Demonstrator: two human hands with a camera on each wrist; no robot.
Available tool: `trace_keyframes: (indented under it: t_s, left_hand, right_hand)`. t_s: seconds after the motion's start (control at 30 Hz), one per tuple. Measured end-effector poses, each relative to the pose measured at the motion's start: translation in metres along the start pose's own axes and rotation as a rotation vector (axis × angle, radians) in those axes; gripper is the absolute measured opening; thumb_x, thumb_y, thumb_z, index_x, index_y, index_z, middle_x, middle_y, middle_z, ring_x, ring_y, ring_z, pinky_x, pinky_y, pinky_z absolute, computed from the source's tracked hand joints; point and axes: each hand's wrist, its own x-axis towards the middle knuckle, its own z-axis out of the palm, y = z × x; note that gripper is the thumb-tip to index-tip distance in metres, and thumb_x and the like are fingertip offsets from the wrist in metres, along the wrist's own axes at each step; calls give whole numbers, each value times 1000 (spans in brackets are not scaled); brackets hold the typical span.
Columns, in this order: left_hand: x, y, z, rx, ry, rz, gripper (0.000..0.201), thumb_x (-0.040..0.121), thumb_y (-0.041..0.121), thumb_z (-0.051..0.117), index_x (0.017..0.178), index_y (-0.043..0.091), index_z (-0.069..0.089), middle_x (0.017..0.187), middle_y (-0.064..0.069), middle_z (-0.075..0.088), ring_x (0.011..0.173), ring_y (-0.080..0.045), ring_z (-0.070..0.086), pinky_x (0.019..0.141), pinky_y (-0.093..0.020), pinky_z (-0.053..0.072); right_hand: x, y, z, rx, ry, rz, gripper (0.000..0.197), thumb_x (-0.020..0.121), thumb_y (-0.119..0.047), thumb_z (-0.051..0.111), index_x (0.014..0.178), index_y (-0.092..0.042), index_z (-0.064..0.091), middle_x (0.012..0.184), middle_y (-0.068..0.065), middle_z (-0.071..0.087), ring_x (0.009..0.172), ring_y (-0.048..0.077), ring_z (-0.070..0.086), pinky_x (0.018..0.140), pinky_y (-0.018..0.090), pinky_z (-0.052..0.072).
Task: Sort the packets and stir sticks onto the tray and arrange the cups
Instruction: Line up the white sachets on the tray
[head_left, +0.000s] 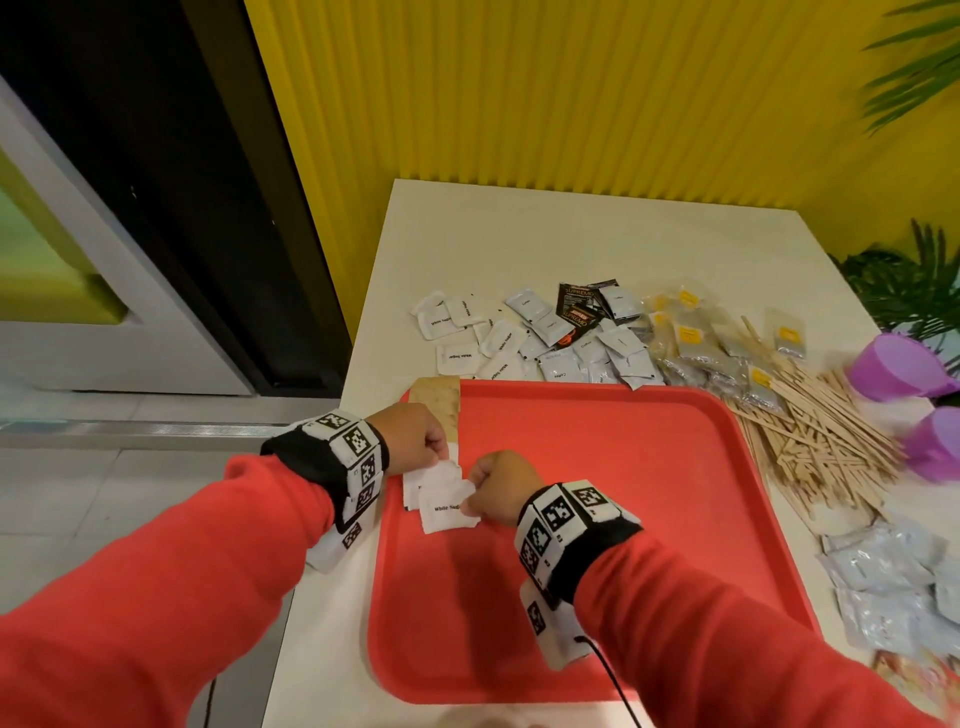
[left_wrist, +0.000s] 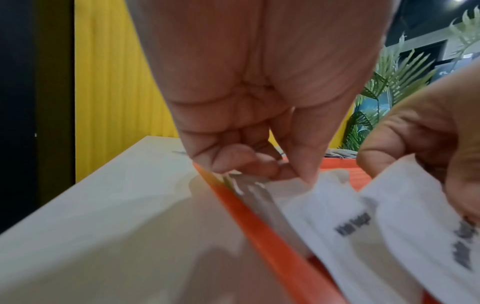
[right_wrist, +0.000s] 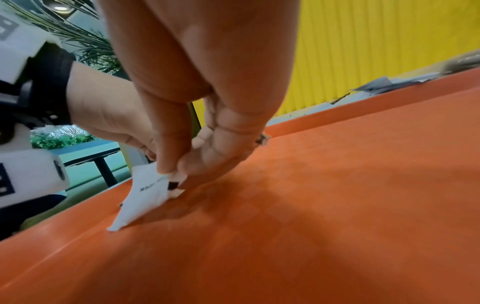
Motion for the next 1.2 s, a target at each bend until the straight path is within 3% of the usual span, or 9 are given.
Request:
trace_keyframes:
  t_s: [0.1,0.2,0.3,0.4,0.53,0.67,0.9,1.07,1.2]
  left_hand:
    - [1,2,0,24,41,17,23,86,5,54,100,10,73,102,-2,71,79,-1,50,58,2,32]
    - [1,2,-2,39,53,21,23,86,4,54,100,9,72,102,-4,70,78,-2,49,56,3,31]
    - [1,0,-3,43,55,14,23,86,4,55,100,9,72,103,-4,70,81,-2,50,57,3,30]
    - [1,0,-3,45,47,14,24,87,4,54,101,8,72,105,-3,70,85,-4,54,59,4,30]
    - [2,-1,-5,56,19,4,22,88,7,56,103,10,72,107,-2,70,99,-12,61,68,-4,37]
    - [4,0,-8,63,14,-9,23,86,8,57,102,13,72,107,1,70,101,-11,61,82,-14,41]
    - [17,0,-40,-20,218,-85,21,85,11,55,99,11,70,105,-2,67,87,-10,53,75,-19,37]
    - [43,-4,-62,-22,290,-219,26,88,15,52,112,14,62,118,-5,60,109,-21,54,89,-26,40]
    - [73,-1,-68,46,238,-240,30,89,18,54,119,14,58,125,-5,56,115,-22,51,93,-27,39]
  right_hand:
    - [3,-5,6,-65,29,15,36,79,-10,68,57,-18,40,68,-1,49,78,17,49,53,20,35]
    - [7,-11,9,-145,42,19,30,84,-18,64,63,-17,42,93,8,60,85,18,52,67,24,45]
    - [9,-15,13,-173,93,40,15,85,-20,63,94,-7,62,113,10,65,98,23,61,78,28,46]
    - [10,-14,16,-169,115,76,24,84,-21,64,103,-6,63,111,8,66,89,20,58,68,22,39]
    - [13,-11,16,-151,99,82,21,81,-23,69,76,-15,50,106,9,66,85,19,55,73,27,46]
    - [11,-12,16,-150,69,63,29,79,-26,71,90,-14,47,92,5,56,84,18,53,76,28,48]
    - [15,-25,-24,-4,142,16,33,85,-21,62,60,-14,42,84,10,59,80,21,56,77,33,49]
    - [33,-30,-65,98,282,-1,3,86,-14,55,85,-12,57,104,11,64,101,26,60,87,34,49]
    - [48,-31,-79,123,306,-12,14,89,-14,51,95,-6,61,105,13,64,104,28,59,91,36,47]
